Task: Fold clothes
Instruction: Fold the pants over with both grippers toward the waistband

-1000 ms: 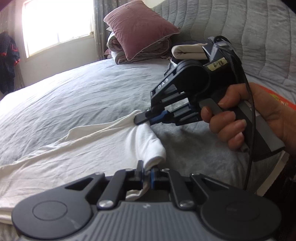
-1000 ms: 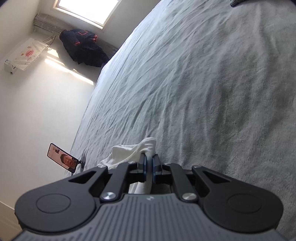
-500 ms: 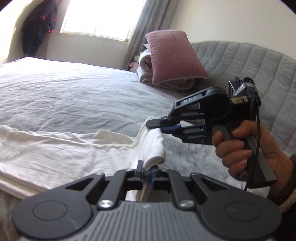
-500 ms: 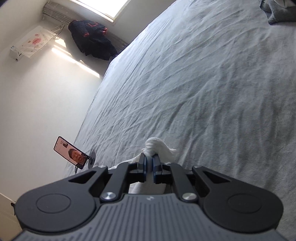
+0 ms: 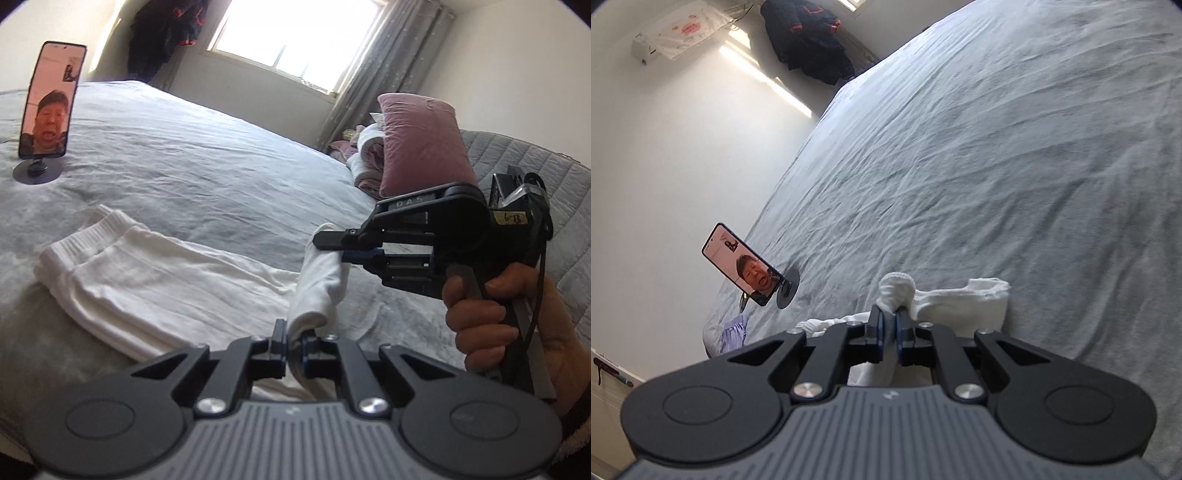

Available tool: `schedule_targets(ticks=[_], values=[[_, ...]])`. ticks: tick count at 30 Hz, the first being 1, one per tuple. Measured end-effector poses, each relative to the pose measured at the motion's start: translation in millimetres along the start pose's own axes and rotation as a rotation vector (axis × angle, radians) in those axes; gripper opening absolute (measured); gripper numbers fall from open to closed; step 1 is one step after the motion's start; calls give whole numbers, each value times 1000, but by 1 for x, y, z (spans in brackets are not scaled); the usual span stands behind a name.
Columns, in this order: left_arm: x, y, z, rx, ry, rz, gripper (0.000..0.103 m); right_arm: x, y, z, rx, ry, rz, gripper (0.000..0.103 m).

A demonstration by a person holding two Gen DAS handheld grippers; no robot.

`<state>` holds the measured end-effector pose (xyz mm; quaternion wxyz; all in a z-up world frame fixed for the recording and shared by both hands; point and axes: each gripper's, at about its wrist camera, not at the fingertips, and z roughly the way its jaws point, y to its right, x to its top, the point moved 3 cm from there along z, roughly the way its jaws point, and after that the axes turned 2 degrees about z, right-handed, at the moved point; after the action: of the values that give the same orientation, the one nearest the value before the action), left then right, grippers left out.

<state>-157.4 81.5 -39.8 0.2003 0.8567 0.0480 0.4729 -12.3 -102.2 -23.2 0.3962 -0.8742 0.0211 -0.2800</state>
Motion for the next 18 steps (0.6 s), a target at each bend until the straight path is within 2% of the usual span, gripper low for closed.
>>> schedule_targets(ticks=[7, 12, 18], values=[[11, -36, -17, 97, 53, -67, 7, -2, -38, 44, 34, -29, -44, 8], [15, -61, -29, 121, 100, -133, 7, -4, -61, 72, 42, -51, -77, 8], [19, -90, -33, 163, 108, -216, 7, -10, -80, 101, 45, -67, -96, 8]])
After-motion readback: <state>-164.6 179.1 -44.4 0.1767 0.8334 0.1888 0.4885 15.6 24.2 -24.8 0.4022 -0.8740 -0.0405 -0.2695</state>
